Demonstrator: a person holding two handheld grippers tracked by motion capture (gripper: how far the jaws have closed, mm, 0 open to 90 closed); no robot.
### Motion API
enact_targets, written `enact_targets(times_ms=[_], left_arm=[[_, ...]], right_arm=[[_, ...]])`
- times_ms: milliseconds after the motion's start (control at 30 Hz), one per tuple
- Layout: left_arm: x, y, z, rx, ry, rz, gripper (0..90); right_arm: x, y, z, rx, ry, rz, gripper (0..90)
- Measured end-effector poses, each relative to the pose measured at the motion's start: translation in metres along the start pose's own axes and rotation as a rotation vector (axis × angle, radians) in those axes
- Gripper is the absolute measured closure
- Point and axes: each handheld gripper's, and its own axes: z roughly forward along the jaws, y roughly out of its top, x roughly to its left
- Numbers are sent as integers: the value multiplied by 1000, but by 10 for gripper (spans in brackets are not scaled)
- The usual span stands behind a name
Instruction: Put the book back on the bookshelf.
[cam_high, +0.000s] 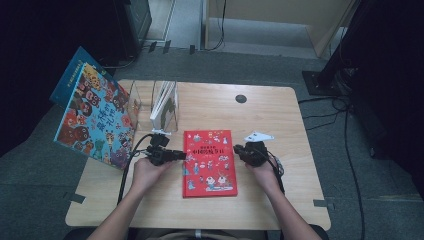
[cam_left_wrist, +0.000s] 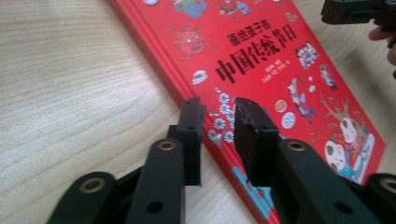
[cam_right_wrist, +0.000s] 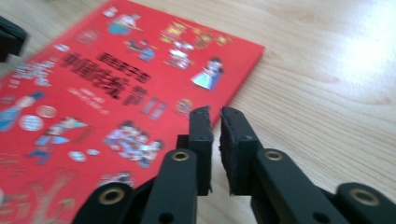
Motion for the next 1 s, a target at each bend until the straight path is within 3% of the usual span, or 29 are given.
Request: enact_targets(times_ms=[167,333,667,767,833,900,1000], left_arm=[[-3,-4,0,19,10,8,648],[-5,-8,-1,11,13,20,608],[-8,-12,3,30,9,41,558],[-9,-13,6,50,23,38,543],[-9,-14,6,46,15,30,540],[-9,-14,7,45,12,27,540],[-9,-14,7,43,7,21,532]], right_arm=[[14,7,-4,26,5,-3,754],[22,13,3,55,6,7,701],[22,2,9,150,5,46,636],[19,3,8,166,18,76,634],[15,4,7,201,46,129,625],[13,6,6,230,43,151,625],[9,10,7,288,58,220,627]])
